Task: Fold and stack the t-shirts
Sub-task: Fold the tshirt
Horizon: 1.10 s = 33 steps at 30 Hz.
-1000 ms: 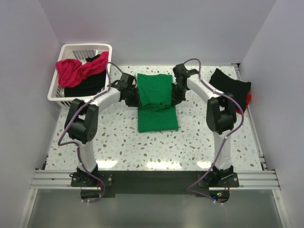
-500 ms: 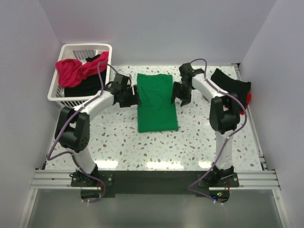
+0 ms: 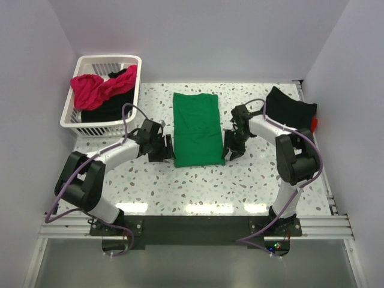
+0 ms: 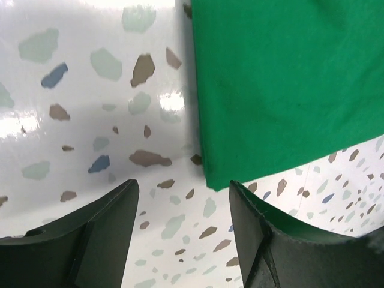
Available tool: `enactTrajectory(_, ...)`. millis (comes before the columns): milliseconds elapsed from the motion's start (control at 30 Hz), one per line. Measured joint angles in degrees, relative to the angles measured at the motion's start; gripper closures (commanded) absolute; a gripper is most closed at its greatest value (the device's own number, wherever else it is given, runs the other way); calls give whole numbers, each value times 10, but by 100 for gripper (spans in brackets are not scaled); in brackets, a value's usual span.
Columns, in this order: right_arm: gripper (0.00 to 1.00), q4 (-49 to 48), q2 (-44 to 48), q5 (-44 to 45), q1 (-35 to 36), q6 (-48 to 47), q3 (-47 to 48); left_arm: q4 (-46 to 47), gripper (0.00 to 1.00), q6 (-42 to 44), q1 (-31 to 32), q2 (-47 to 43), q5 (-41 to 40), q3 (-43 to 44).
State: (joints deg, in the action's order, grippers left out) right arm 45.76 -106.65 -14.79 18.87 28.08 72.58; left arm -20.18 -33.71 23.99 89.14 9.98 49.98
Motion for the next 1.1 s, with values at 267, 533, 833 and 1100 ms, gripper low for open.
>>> enactTrajectory(267, 61, -21, 2, -13, 5, 1, -38, 21, 34, -27, 7, -28, 7, -47)
enactTrajectory(533, 66, -36, 2, -14, 18, 2, -52, 31, 35, -36, 18, -33, 7, -49)
enactTrajectory(833, 85, -40, 2, -15, 21, 4, -64, 33, 41, -47, 35, -28, 7, -49)
enactTrajectory(1100, 89, -42, 2, -17, 21, 4, -66, 33, 50, -57, 51, 2, 8, -49)
